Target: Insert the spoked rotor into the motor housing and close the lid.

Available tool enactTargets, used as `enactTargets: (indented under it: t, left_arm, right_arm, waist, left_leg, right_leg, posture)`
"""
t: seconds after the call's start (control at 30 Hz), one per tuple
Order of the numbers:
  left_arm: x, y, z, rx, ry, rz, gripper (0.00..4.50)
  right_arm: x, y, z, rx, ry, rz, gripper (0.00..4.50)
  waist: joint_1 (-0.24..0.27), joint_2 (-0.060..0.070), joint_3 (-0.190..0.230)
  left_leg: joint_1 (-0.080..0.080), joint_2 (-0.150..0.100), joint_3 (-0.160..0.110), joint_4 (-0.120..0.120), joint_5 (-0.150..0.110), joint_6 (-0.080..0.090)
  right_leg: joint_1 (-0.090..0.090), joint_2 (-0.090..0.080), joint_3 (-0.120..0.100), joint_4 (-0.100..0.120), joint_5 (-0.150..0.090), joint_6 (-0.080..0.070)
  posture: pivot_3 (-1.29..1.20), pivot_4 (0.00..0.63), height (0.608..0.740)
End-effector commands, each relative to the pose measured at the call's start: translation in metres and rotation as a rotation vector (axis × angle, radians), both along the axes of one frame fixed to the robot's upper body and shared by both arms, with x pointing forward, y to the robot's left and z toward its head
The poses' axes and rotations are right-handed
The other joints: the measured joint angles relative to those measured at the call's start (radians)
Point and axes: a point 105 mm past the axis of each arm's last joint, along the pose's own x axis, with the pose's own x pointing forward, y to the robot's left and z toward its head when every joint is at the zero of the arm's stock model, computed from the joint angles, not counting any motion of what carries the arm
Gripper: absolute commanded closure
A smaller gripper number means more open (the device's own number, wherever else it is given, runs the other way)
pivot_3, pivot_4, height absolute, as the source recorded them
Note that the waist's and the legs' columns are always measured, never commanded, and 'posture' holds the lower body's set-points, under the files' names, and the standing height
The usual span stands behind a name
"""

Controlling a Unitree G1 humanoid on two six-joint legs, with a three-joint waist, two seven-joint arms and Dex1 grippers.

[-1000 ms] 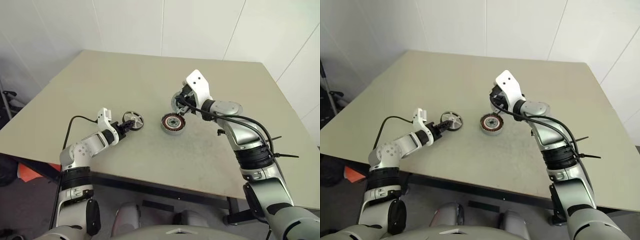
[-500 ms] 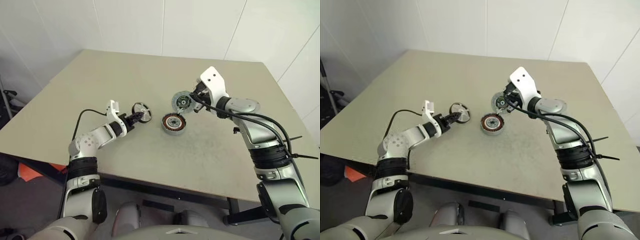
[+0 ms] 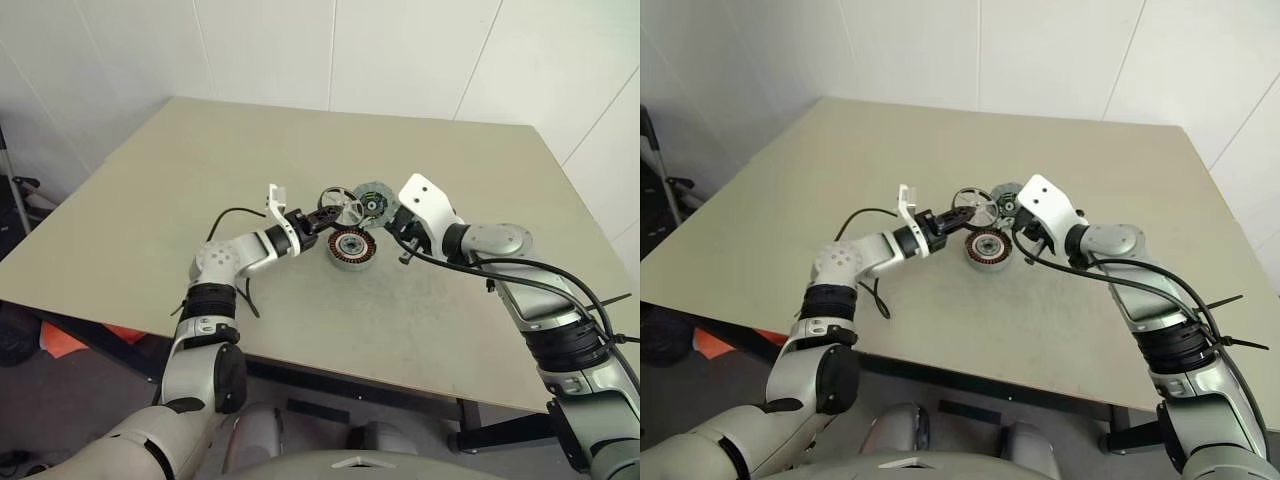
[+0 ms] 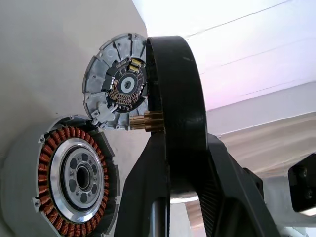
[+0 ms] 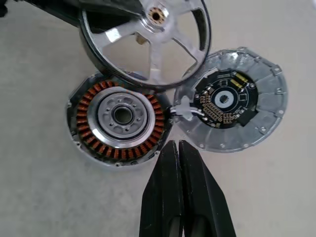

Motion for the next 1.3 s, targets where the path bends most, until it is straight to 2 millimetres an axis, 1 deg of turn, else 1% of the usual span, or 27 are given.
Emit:
enactTargets:
  t: [0.03,0.2,0.3,0.43,0.57,0.7,0.8,0.97,1.17,1.3]
  left_arm:
    - [0.004,-0.012,0.011,-0.010,-0.048,-0.030,4.09]
    - [0.006,-0.023,0.006,-0.015,-0.023,-0.054,4.09]
    - [0.008,-0.026,-0.003,-0.002,0.010,-0.055,4.09]
    - [0.005,-0.033,-0.016,0.037,0.045,-0.078,4.09]
    - [0.005,-0.035,-0.027,0.079,0.078,-0.074,4.09]
    - [0.003,-0.036,-0.033,0.107,0.094,-0.086,4.09]
    - [0.005,-0.032,-0.034,0.105,0.096,-0.077,4.09]
    - [0.007,-0.020,-0.030,0.091,0.087,-0.055,4.09]
    - [0.006,-0.003,-0.035,0.091,0.102,-0.025,4.09]
    - [0.002,-0.003,-0.039,0.101,0.113,-0.027,4.09]
  right_arm:
    - [-0.005,-0.002,0.013,-0.037,-0.054,0.009,4.50]
    - [-0.010,-0.011,0.015,-0.056,-0.057,-0.016,4.50]
    - [-0.011,-0.014,0.016,-0.063,-0.061,-0.031,4.50]
    - [-0.013,-0.016,0.017,-0.066,-0.062,-0.039,4.50]
    - [-0.013,-0.016,0.017,-0.066,-0.066,-0.044,4.50]
    - [-0.013,-0.016,0.017,-0.065,-0.068,-0.046,4.50]
    - [-0.012,-0.017,0.017,-0.064,-0.071,-0.051,4.50]
    - [-0.011,-0.016,0.016,-0.063,-0.071,-0.051,4.50]
    - [-0.008,-0.013,0.015,-0.061,-0.071,-0.046,4.50]
    - [-0.006,-0.012,0.016,-0.059,-0.073,-0.040,4.50]
  waist:
    - [0.001,0.000,0.000]
    - [0.003,0.000,0.000]
    - [0.004,0.000,0.000]
    - [0.005,0.000,0.000]
    - [0.007,0.000,0.000]
    - [0.007,0.000,0.000]
    - [0.007,0.000,0.000]
    - [0.007,0.000,0.000]
    - [0.005,0.000,0.000]
    - [0.005,0.000,0.000]
  left_leg:
    - [0.000,0.000,0.000,0.000,0.000,0.000]
    - [0.001,-0.002,0.000,0.000,-0.002,0.003]
    - [0.001,-0.002,0.000,0.000,-0.002,0.004]
    - [0.001,-0.002,0.000,0.000,-0.002,0.004]
    - [0.001,-0.002,0.000,0.000,-0.002,0.004]
    - [0.003,-0.002,0.000,0.000,-0.003,0.004]
    - [0.006,-0.002,0.000,0.000,-0.003,0.005]
    - [0.009,-0.002,0.000,0.000,-0.004,0.008]
    - [0.010,-0.002,0.000,0.000,-0.005,0.008]
    - [0.009,-0.003,0.000,0.000,-0.005,0.009]
  right_leg:
    - [0.001,0.000,0.000,-0.001,0.000,0.001]
    - [0.003,-0.002,0.000,-0.004,0.001,0.001]
    - [0.003,-0.002,0.000,-0.004,0.001,0.001]
    - [0.004,-0.002,0.000,-0.004,0.001,0.001]
    - [0.004,-0.002,0.000,-0.004,0.001,0.001]
    - [0.006,-0.003,0.000,-0.004,0.001,0.001]
    - [0.008,-0.003,0.000,-0.004,0.001,0.001]
    - [0.011,-0.003,0.000,-0.004,0.001,0.001]
    - [0.012,-0.003,0.000,-0.004,0.001,0.001]
    - [0.012,-0.004,0.000,-0.004,0.001,0.001]
  posture:
    - [0.00,0.000,0.740]
    - [0.00,0.000,0.740]
    - [0.00,0.000,0.740]
    - [0.00,0.000,0.740]
    - [0.00,0.000,0.740]
    - [0.00,0.000,0.740]
    - [0.00,0.000,0.740]
    - [0.00,0.000,0.740]
    - [0.00,0.000,0.740]
    - [0.00,0.000,0.740]
